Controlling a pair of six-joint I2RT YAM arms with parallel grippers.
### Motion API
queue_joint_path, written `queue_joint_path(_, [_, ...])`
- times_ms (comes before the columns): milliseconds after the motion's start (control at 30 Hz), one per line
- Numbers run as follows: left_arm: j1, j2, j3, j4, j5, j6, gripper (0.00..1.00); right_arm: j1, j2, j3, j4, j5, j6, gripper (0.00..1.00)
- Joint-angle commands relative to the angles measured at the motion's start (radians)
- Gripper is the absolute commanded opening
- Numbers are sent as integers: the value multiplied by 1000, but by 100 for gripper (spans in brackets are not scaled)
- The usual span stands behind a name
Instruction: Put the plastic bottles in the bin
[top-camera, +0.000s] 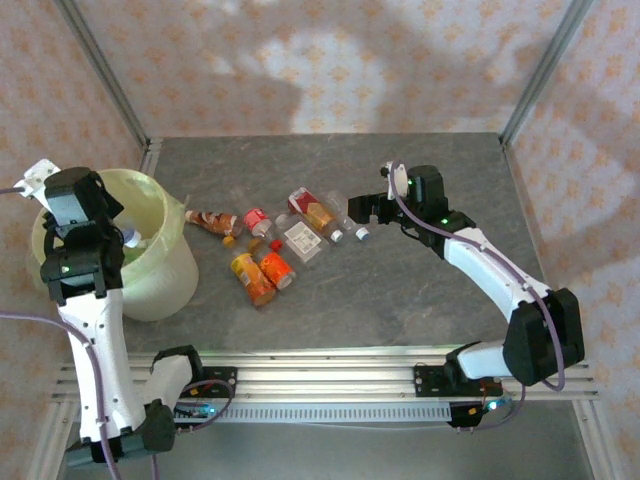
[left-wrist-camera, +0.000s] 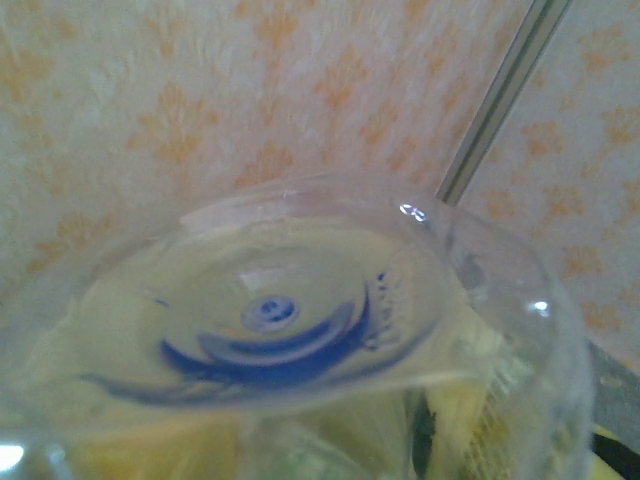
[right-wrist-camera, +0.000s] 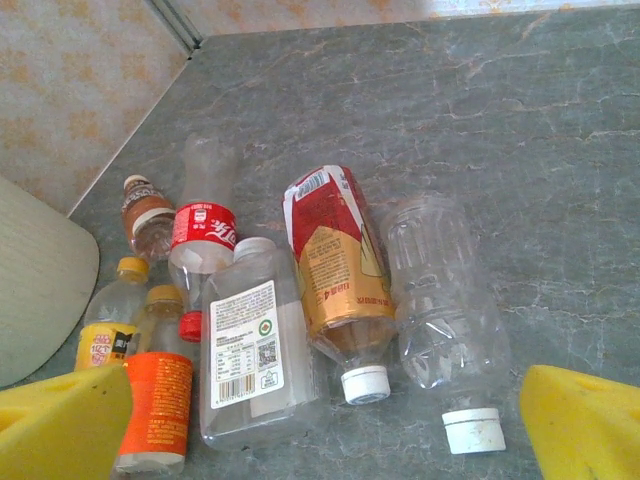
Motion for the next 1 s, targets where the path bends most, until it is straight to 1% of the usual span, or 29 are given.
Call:
queue_joint_path(0, [55,26,4,-104,174,-50,46,1,11,44,-13,14,-8,99])
queue_joint_path(100, [91,50,-3,-117,253,-57,47,2,18,49,-23,13,-8,99])
queue_joint_path(200, [98,65,-13,-109,314,-63,50,2,21,52,-27,14,-5,99])
queue_joint_path(267, [98,76,-6,-110,331,-69,54,2,23,55,-30,30,7,99])
queue_joint_path(333, [98,88,12,-124,340,-74,62,1,24,59,-32,38,13,99])
queue_joint_path(400, [98,95,27,-136,351,-75,68,2,23,60,-30,44,18,99])
queue_joint_path(533, [98,91,33,-141,364,-76,74,1,25,60,-32,51,22,99])
queue_joint_path(667, [98,86,28,-130,390,-80,80,1,30,60,-33,58,32,99])
queue_joint_path(833, [98,86,23,-105,449,-92,85,1,32,59,-31,80,41,99])
queue_joint_path(900, [98,88,25,-91,488,-96,86,1,30,57,-28,106,48,99])
queue_joint_path(967, [97,86,31,-75,553,-99,86,1,26,49,-20,149,67,99])
